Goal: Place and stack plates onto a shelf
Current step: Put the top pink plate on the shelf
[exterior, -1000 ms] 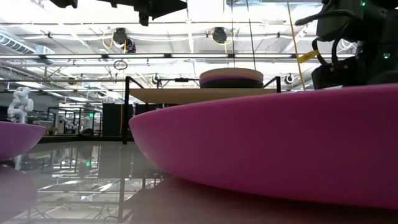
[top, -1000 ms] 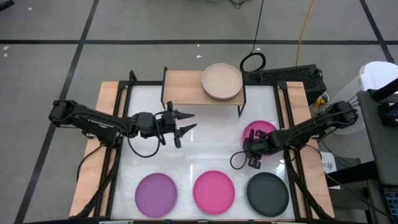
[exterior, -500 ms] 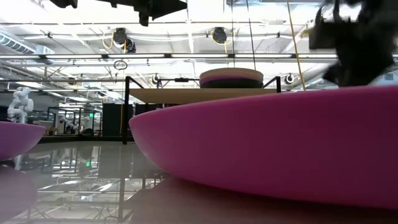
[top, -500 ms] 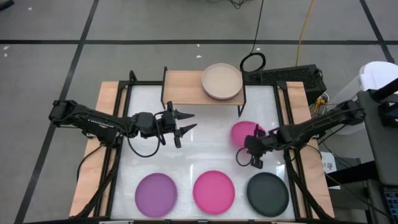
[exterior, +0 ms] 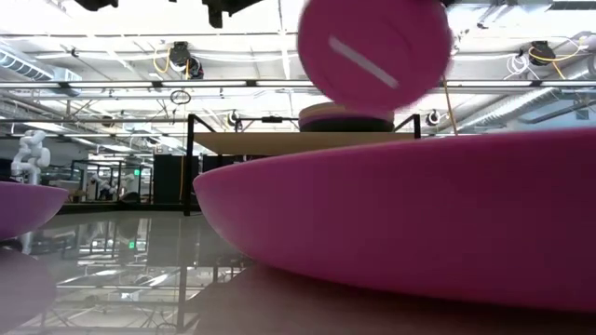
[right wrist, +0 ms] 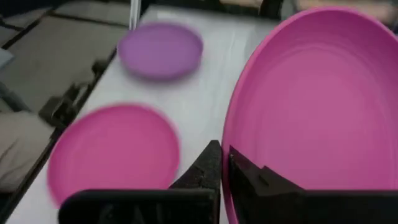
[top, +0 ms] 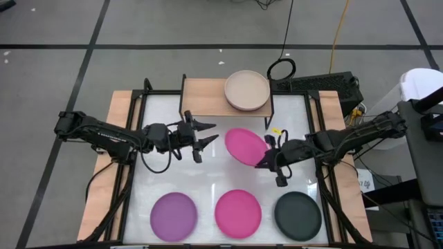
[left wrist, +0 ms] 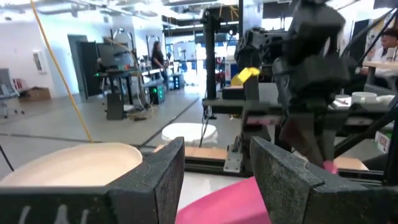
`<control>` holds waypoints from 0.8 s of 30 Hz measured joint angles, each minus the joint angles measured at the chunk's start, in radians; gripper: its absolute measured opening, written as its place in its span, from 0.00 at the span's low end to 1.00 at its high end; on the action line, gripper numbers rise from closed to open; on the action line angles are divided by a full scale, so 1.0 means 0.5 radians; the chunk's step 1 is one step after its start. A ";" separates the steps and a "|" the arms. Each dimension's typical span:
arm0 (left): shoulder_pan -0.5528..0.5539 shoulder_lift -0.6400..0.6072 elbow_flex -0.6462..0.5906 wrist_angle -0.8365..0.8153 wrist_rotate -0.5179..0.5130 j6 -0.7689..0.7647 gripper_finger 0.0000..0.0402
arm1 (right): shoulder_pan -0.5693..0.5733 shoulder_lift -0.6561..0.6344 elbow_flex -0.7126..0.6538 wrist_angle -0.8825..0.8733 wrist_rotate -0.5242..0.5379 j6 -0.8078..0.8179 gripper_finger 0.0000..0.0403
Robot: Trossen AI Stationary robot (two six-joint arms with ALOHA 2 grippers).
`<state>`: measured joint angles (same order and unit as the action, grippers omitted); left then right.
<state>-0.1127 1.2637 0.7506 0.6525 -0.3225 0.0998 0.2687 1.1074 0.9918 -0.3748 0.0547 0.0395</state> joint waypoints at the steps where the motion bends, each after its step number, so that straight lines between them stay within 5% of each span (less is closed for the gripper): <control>1: 0.000 -0.018 0.001 -0.001 0.000 0.018 0.47 | -0.019 0.016 0.040 0.025 0.000 -0.068 0.00; 18: 0.003 -0.614 0.017 -0.418 -0.002 0.166 0.47 | -0.633 0.383 0.528 0.279 -0.009 -0.710 0.00; 24: 0.009 -0.687 0.017 -0.477 -0.002 0.156 0.47 | -0.850 0.607 0.702 0.354 -0.308 -0.836 0.00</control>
<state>-0.1081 0.9203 0.7589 0.4142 -0.3237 0.1776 -0.1563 1.4110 1.3426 -0.1980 -0.0994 -0.3784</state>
